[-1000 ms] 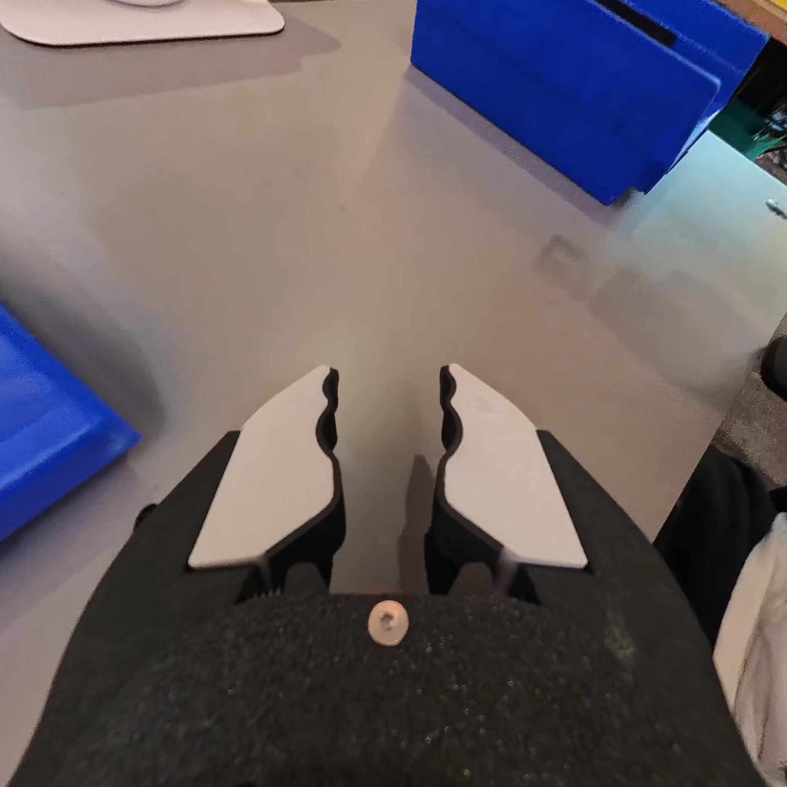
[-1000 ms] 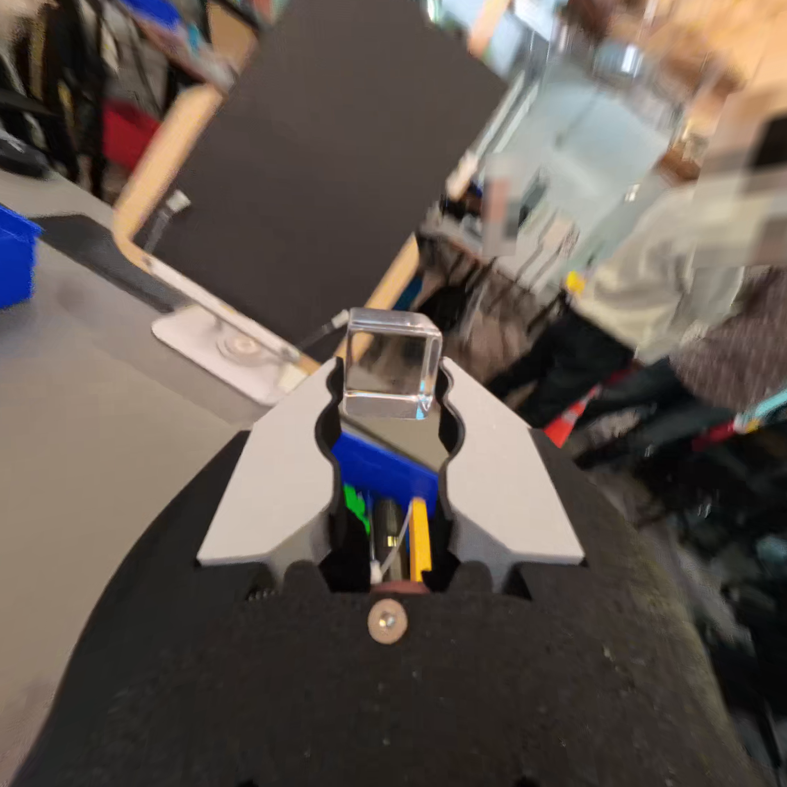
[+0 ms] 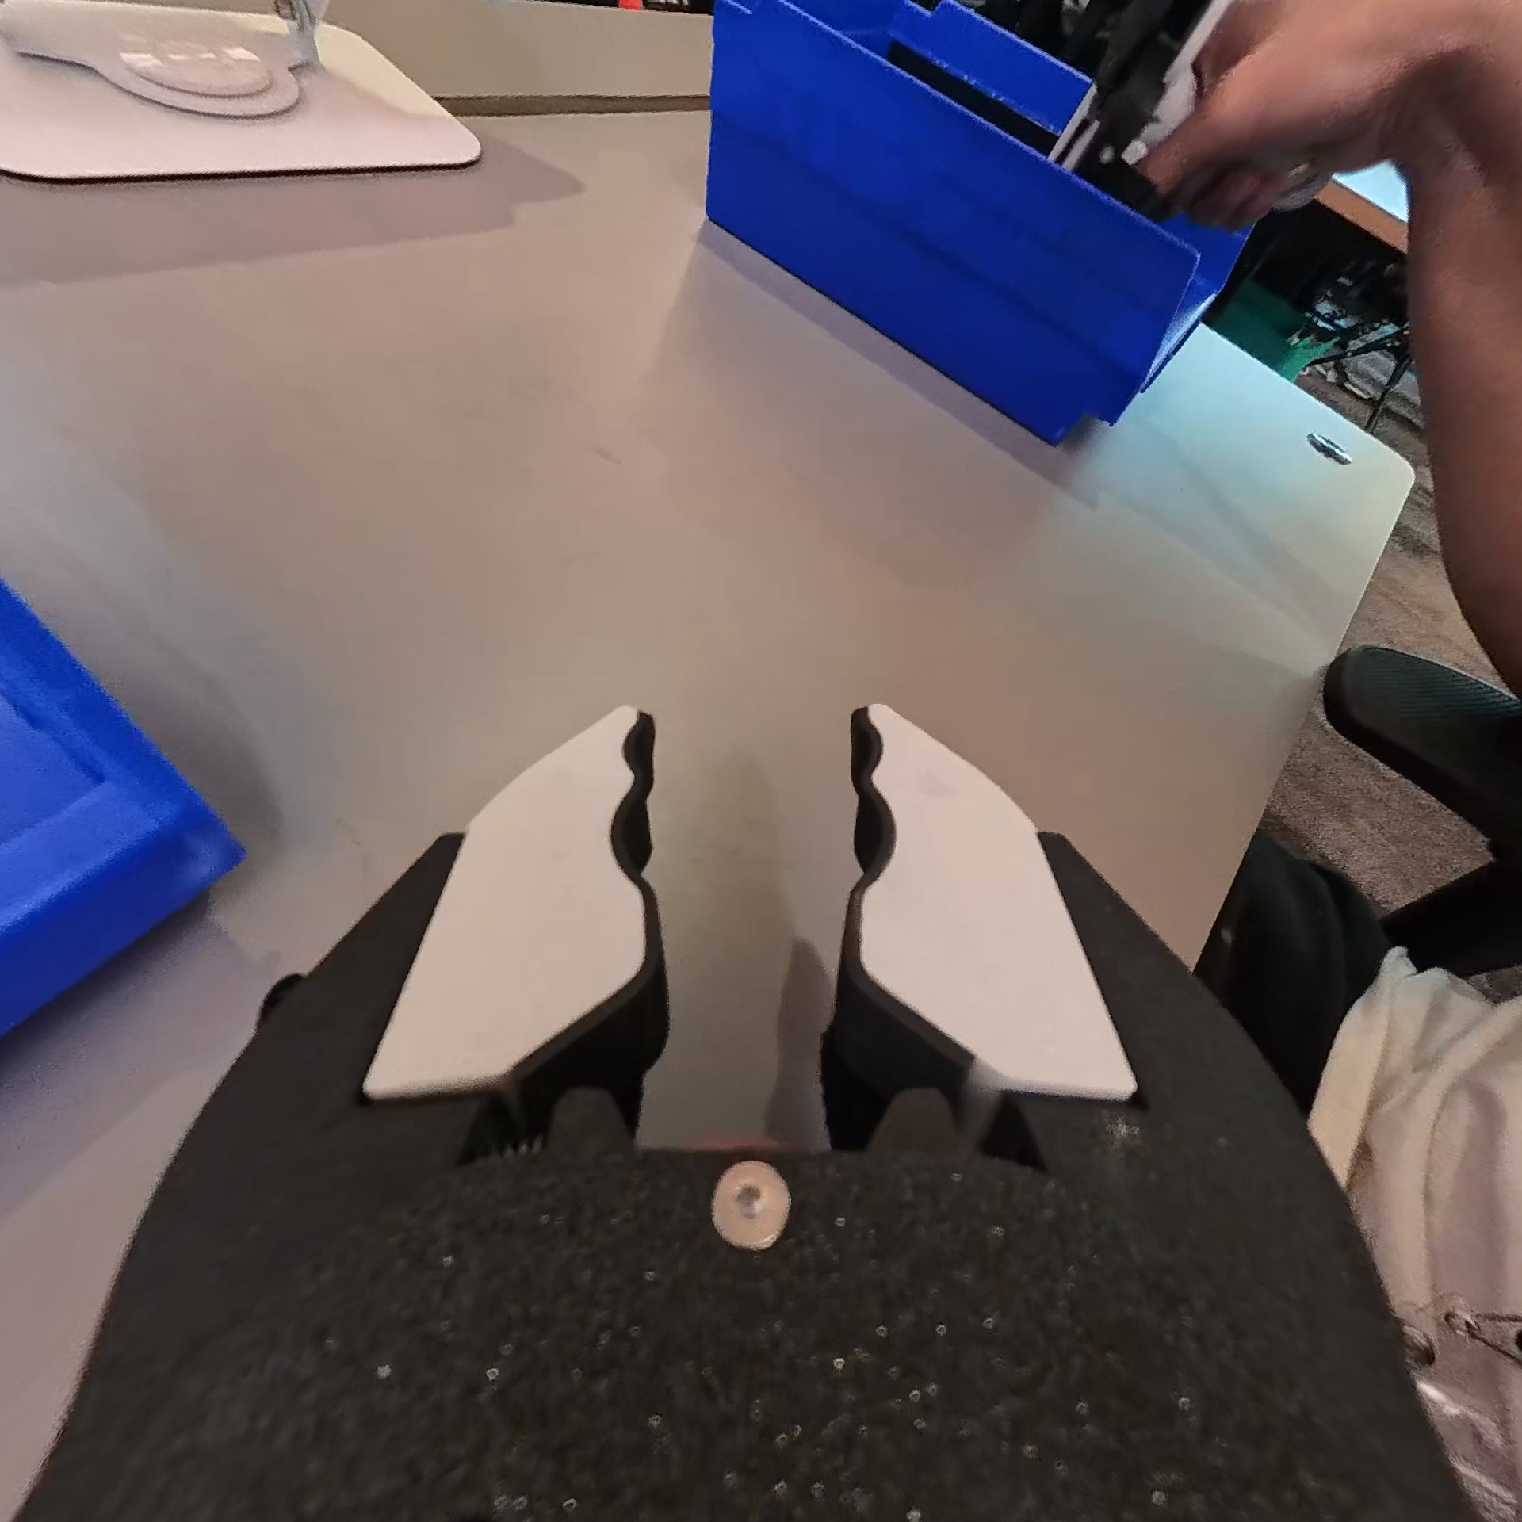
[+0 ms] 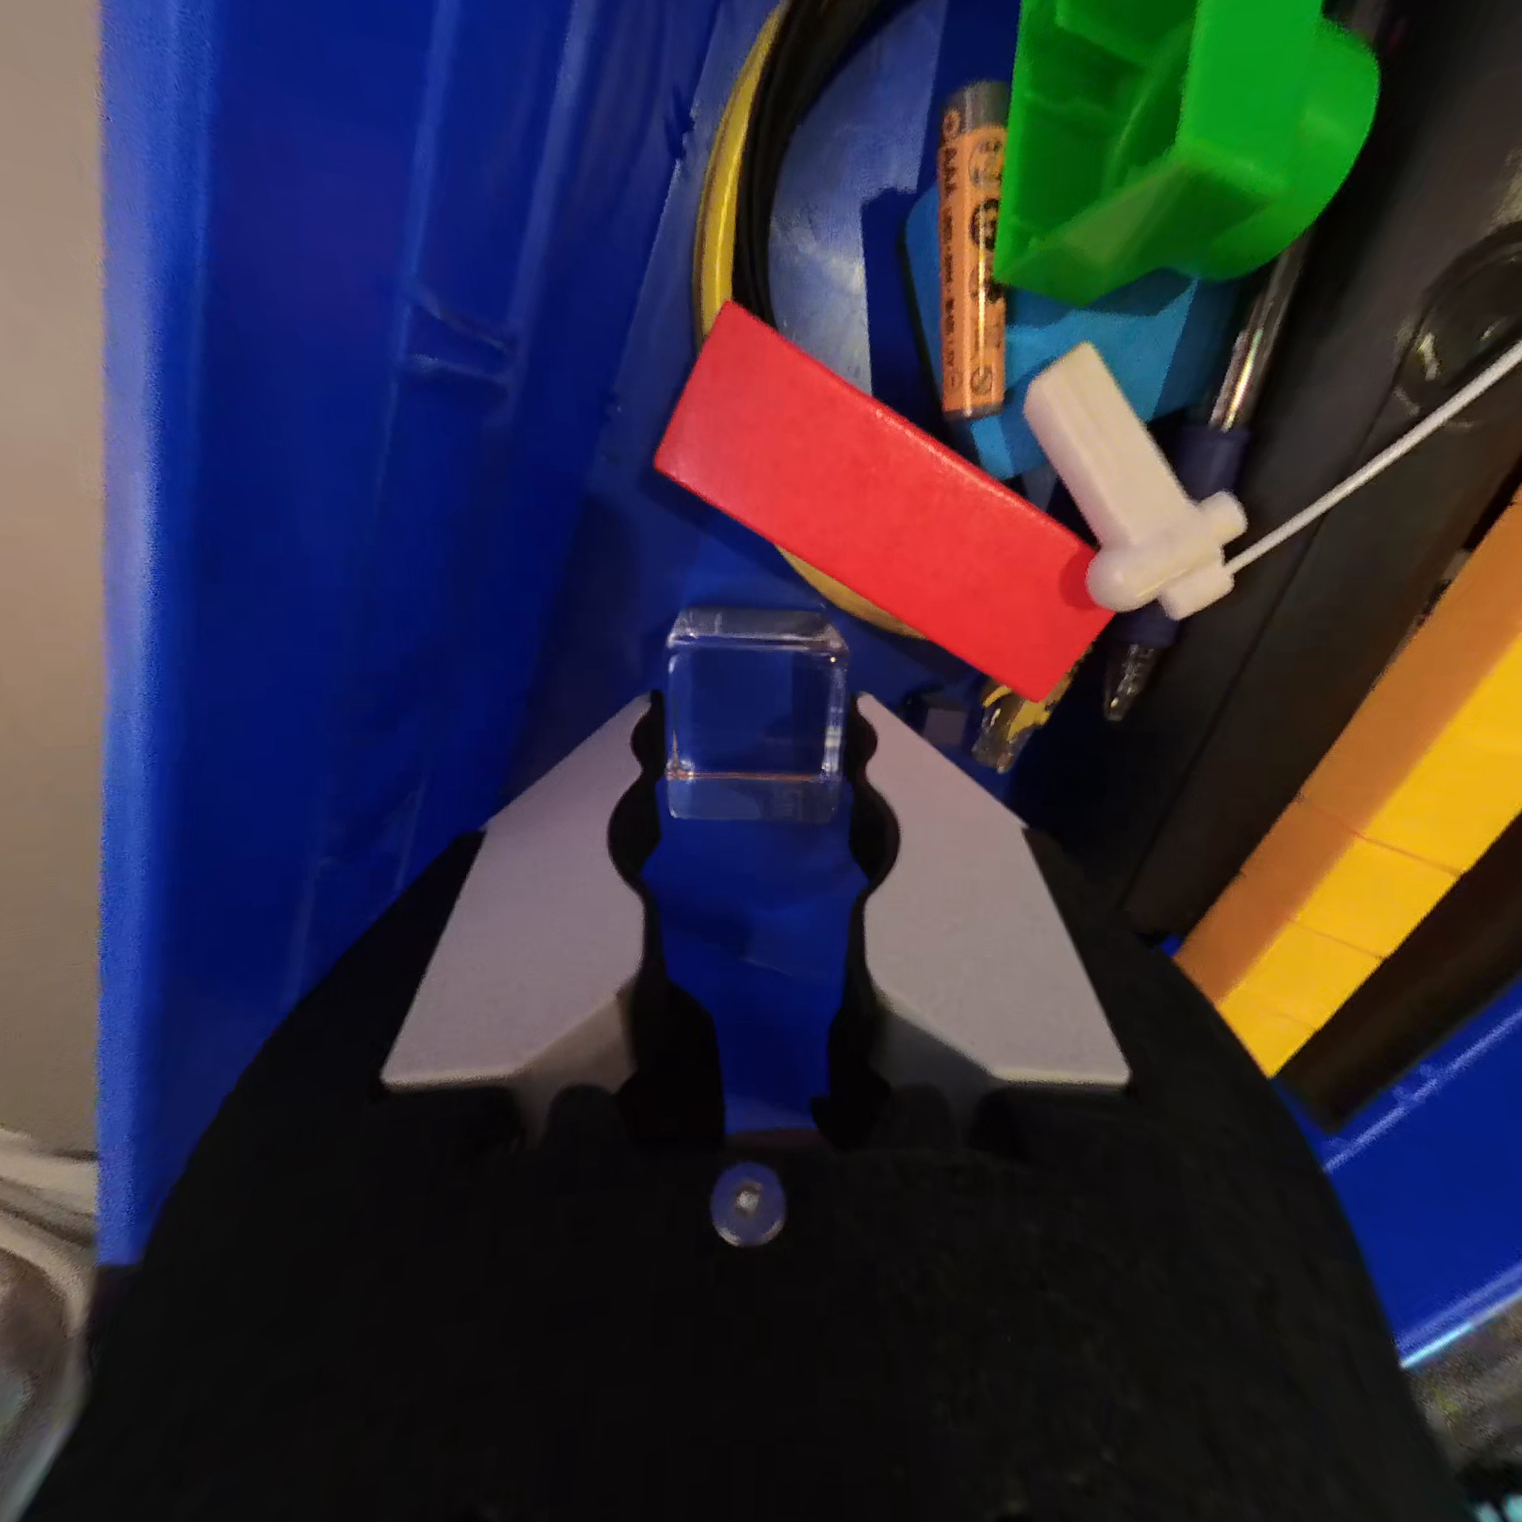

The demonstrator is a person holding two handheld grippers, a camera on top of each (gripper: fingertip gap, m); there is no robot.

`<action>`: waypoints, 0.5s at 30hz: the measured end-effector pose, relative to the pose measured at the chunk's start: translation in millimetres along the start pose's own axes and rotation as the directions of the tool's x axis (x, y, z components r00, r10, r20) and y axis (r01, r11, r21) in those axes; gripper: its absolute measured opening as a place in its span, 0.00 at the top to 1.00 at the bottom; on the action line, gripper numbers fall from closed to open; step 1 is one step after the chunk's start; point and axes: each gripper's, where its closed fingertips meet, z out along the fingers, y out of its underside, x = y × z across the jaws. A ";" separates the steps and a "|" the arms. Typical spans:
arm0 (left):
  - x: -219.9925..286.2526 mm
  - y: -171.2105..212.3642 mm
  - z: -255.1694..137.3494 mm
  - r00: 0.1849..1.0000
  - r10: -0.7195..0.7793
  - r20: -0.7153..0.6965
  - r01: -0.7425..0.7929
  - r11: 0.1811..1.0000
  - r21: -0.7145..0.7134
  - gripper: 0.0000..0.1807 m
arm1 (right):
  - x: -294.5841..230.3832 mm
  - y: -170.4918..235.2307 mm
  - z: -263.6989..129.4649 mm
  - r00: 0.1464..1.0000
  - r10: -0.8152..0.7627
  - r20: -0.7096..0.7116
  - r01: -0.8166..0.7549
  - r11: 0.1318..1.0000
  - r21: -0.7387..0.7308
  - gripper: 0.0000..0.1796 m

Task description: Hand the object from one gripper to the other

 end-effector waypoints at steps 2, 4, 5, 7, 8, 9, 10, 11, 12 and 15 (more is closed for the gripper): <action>-11.4 -4.8 -4.6 0.997 -0.003 0.083 0.001 1.000 0.031 0.70 | -2.7 -17.8 -25.1 0.997 -0.076 0.020 0.071 0.982 0.176 0.69; -41.2 -19.2 -20.2 0.953 -0.038 0.300 0.000 0.992 0.124 0.69 | -2.8 -35.7 -100.1 0.996 -0.089 -0.031 0.093 0.900 0.426 0.67; -50.6 -27.4 -29.2 0.928 -0.039 0.370 -0.025 0.986 0.167 0.70 | -2.8 -42.7 -150.9 0.996 -0.059 -0.072 0.090 0.819 0.567 0.66; -55.5 -40.5 -40.5 0.909 0.006 0.416 -0.104 0.972 0.212 0.70 | -27.5 -43.3 -251.9 0.995 -0.059 -0.083 0.102 0.576 0.811 0.66; -58.5 -44.2 -44.3 0.897 0.019 0.442 -0.129 0.967 0.220 0.69 | -42.8 -37.4 -290.5 0.994 -0.060 -0.087 0.105 0.454 0.885 0.67; -61.0 -45.5 -46.4 0.887 0.029 0.461 -0.146 0.965 0.220 0.68 | -60.4 -31.8 -317.3 0.993 -0.071 -0.090 0.109 0.348 0.931 0.68; -61.3 -45.1 -45.7 0.885 0.039 0.463 -0.155 0.965 0.213 0.67 | -81.7 -28.9 -331.3 0.991 -0.106 -0.084 0.110 0.267 0.957 0.68; -60.2 -43.8 -43.4 0.889 0.047 0.455 -0.157 0.966 0.206 0.67 | -105.7 -29.0 -332.0 0.987 -0.155 -0.051 0.083 0.212 0.974 0.68; -58.9 -42.0 -40.5 0.894 0.054 0.446 -0.157 0.968 0.197 0.66 | -132.1 -32.1 -318.6 0.975 -0.219 0.018 0.027 0.198 0.980 0.69; -54.4 -37.1 -31.8 0.902 0.090 0.421 -0.174 0.971 0.166 0.63 | -225.8 -36.9 -213.4 0.844 -0.415 0.339 -0.162 0.406 0.899 0.68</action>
